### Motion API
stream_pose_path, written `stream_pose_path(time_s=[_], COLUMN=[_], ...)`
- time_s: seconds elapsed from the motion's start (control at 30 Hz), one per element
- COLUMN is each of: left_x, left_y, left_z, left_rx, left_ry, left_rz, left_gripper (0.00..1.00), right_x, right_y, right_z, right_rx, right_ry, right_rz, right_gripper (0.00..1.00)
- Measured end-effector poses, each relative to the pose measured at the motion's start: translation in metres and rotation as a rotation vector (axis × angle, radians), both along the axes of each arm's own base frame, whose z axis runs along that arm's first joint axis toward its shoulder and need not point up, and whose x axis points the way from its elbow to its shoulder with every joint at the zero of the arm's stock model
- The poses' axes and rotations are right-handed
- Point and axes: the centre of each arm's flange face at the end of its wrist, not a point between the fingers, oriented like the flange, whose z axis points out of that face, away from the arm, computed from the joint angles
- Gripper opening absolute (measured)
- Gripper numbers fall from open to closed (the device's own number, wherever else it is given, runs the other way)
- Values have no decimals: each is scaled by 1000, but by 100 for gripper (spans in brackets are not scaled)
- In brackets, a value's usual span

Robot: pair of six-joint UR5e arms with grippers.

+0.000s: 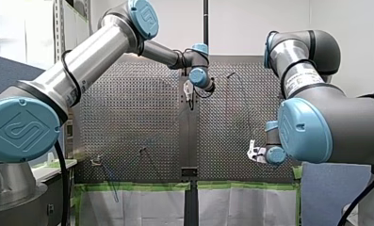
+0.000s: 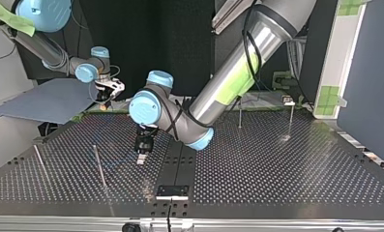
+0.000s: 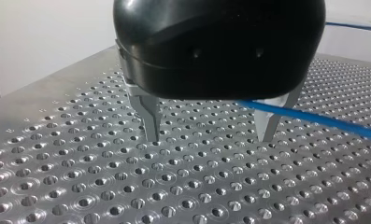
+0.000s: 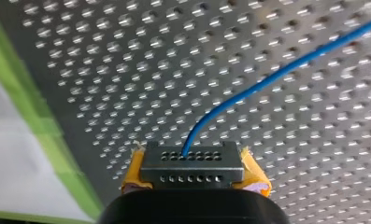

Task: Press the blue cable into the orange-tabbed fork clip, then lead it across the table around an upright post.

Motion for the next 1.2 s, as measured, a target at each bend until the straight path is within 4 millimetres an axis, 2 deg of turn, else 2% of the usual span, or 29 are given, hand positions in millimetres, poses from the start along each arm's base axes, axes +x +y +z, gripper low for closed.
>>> stream_pose_path(time_s=[0.4,0.67,0.97,1.2], left_x=[1,2,2,2], left_y=[1,2,3,3], left_z=[0,0,0,0], left_rx=[0,-1,-1,-1], left_ry=[-1,-2,-2,0], left_rz=[4,18,20,22], left_gripper=[99,99,99,99], right_x=[-16,-37,-57,-64], right_y=[14,20,16,11], right_z=[-68,-106,-118,-125], right_rx=[50,70,60,52], right_ry=[15,17,9,-3], right_rz=[-44,-78,-110,-118], right_gripper=[0,0,0,0])
